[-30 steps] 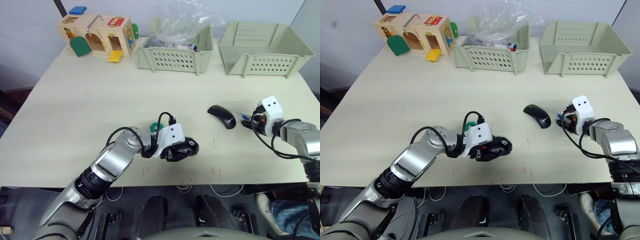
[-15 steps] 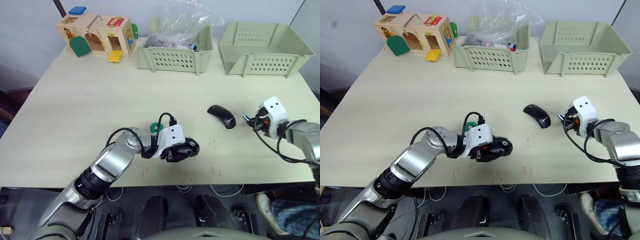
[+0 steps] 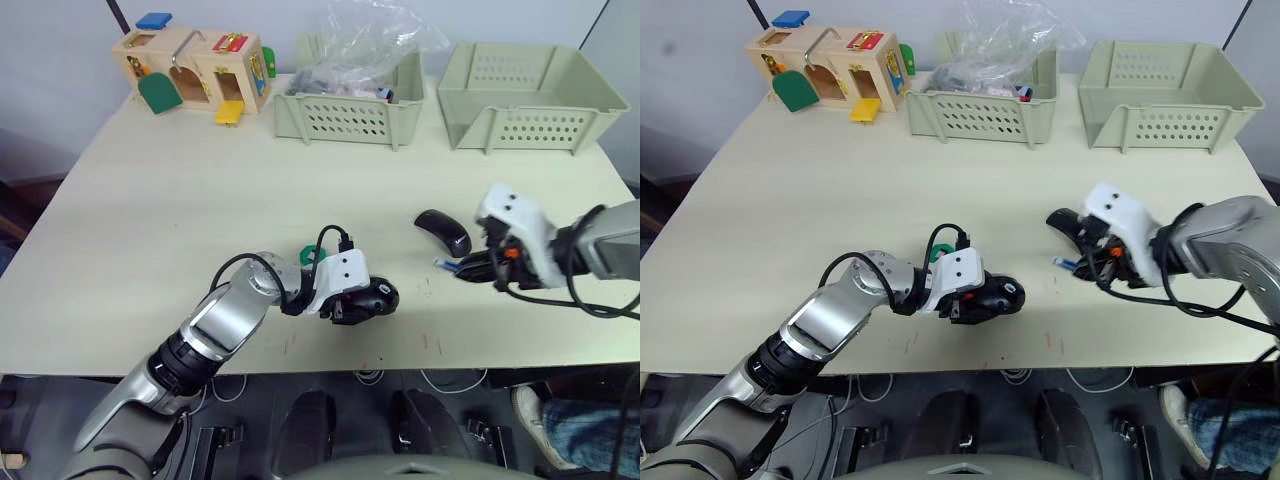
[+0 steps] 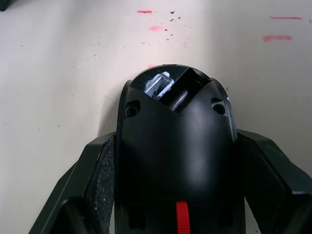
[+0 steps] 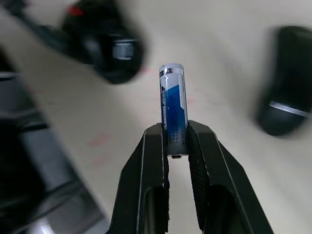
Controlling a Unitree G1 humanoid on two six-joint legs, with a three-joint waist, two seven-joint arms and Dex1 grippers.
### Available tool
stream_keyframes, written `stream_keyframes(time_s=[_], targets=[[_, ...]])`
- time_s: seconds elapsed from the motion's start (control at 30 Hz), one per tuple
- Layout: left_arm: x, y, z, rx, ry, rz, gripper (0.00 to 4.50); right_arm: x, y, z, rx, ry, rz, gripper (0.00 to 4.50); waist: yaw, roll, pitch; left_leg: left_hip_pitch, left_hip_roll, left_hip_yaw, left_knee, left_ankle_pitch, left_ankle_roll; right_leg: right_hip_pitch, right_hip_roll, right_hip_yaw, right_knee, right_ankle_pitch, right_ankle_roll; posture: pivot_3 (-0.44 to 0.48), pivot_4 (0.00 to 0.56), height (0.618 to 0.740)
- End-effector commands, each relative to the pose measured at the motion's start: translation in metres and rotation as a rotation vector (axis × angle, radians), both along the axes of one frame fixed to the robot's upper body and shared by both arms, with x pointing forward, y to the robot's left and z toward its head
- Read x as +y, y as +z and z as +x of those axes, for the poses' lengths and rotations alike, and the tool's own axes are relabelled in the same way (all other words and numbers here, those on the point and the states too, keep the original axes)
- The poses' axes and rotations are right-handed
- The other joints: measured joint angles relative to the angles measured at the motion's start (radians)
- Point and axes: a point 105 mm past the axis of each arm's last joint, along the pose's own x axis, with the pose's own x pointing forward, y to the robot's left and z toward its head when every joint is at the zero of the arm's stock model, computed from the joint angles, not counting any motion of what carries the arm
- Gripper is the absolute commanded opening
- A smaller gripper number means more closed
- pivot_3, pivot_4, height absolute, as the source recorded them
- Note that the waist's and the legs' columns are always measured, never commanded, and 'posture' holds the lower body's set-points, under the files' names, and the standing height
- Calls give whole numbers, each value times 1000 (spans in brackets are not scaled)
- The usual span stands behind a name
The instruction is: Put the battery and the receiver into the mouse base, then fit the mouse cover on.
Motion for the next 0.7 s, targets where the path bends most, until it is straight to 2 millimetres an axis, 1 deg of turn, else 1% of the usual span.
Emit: stream_keyframes(time_s=[0.03,0.17,0.23,0.37,0.4,0.7], targets=[[2,-4,-1,15,-14,33,2997,17,3,1,16,62,-22,45,-3,0,0,0,0,2,0,0,0,-2,0,1,0,0,0,0,150,740],[2,-4,-1,19,-20,38,2997,26,0,3,75,74,-24,45,-2,0,0,0,0,2,0,0,0,-2,0,1,1,0,0,0,150,740],[2,-4,0,20,-23,40,2997,33,-3,7,110,58,-12,45,-3,0,0,0,0,2,0,0,0,-2,0,1,1,0,0,0,150,740],[1,-3,3,21,-25,40,2997,44,-10,6,201,61,0,45,-3,0,0,0,0,2,0,0,0,-2,0,2,1,1,1,0,150,740],[1,-3,3,22,-26,40,2997,46,-12,8,218,50,5,45,-3,0,0,-1,0,2,0,0,1,-2,0,2,1,2,3,0,150,740],[2,-4,2,27,-31,45,2997,58,-23,8,312,5,-2,45,-4,0,0,-1,0,2,0,0,1,-3,0,2,1,3,4,0,150,740]])
